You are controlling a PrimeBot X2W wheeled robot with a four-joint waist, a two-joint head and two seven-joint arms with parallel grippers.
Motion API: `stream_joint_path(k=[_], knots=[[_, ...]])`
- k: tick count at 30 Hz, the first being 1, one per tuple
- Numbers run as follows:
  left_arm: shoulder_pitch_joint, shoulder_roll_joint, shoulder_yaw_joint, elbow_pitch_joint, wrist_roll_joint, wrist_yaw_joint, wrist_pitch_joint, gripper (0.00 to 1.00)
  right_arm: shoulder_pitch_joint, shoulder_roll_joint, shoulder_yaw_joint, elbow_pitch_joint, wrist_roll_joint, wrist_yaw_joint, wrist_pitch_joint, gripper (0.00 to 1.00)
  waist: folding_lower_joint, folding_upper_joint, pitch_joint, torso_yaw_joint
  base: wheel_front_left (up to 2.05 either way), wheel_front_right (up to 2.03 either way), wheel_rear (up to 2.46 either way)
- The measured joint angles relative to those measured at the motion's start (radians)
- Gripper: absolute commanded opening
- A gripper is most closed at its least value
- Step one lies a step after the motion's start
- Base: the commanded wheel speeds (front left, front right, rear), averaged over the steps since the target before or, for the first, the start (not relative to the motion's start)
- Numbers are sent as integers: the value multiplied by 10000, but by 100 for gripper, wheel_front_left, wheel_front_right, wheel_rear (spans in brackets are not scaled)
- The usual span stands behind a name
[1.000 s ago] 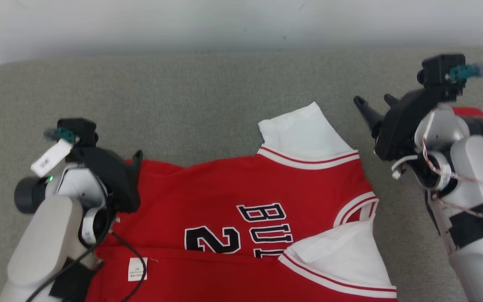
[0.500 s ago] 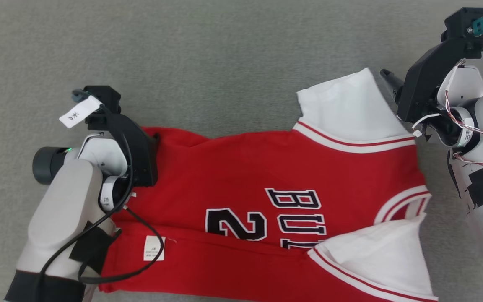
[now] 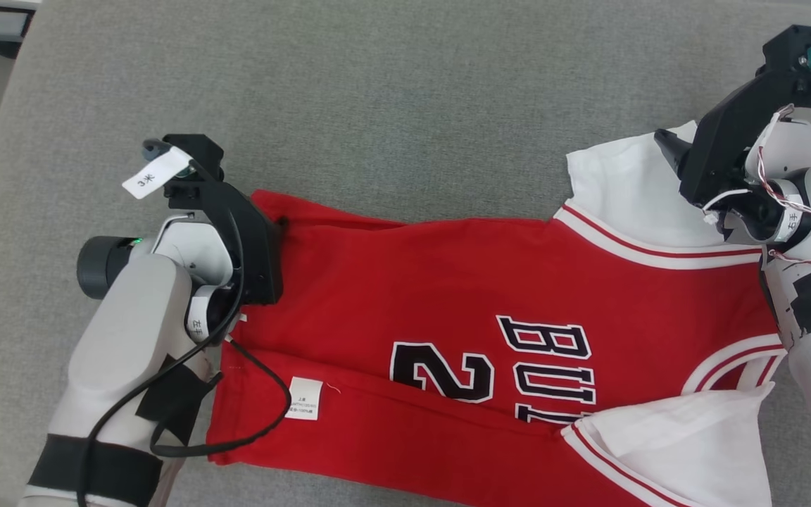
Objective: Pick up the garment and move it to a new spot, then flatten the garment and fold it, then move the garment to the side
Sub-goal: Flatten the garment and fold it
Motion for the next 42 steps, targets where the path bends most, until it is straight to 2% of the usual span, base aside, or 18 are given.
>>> stream_joint_path(k=[11,24,26,28,29,30,32,34,37,38,39,40,41,42], knots=[[-214,-203,-174,290,-81,-259,-301,100,-678,-71,-245,815,-25,-261,-353,100,0,-1,190,307,0,0,0],[-592,-320,-188,725,-203,-500,-656,100,-841,-157,-134,1655,-303,-343,-497,100,0,-1,342,419,0,0,0],[-592,-336,-186,784,-263,-548,-721,100,-872,-155,-121,1730,-316,-343,-516,96,0,-1,307,416,0,0,0],[-593,-337,-186,813,-337,-581,-738,100,-919,-151,-109,1762,-318,-343,-516,86,0,-2,294,413,0,0,0],[-596,-339,-186,844,-372,-587,-790,100,-975,-148,-94,1833,-324,-345,-514,85,0,-2,283,406,0,0,0],[-628,-347,-182,903,-376,-591,-815,100,-991,-138,-92,1937,-330,-345,-525,74,0,-1,267,390,0,0,0],[-669,-353,-178,961,-378,-594,-867,100,-1000,-127,-92,1990,-330,-345,-525,73,0,-1,256,369,0,0,0],[-762,-366,-174,995,-380,-667,-966,100,-1007,-104,-86,2040,-330,-345,-527,67,0,-2,252,342,0,0,0],[-897,-414,-165,1049,-382,-667,-1055,100,-1017,-90,-92,2123,-330,-347,-539,49,0,-1,258,301,0,0,0],[-941,-418,-163,1095,-382,-669,-1057,85,-1017,-90,-96,2171,-330,-347,-541,44,0,-1,263,287,0,0,0],[-984,-420,-161,1139,-389,-673,-1057,76,-1019,-90,-96,2215,-330,-347,-550,42,0,-1,268,274,0,0,0],[-994,-420,-157,1168,-405,-673,-1058,55,-1025,-88,-96,2247,-330,-347,-589,40,0,-2,275,262,0,0,0],[-994,-422,-157,1218,-441,-673,-1060,43,-1033,-84,-96,2272,-328,-345,-612,36,0,-2,281,252,0,0,0],[-993,-428,-161,1254,-460,-675,-1091,36,-1044,-81,-96,2291,-330,-347,-612,30,0,-1,287,246,0,0,0]])
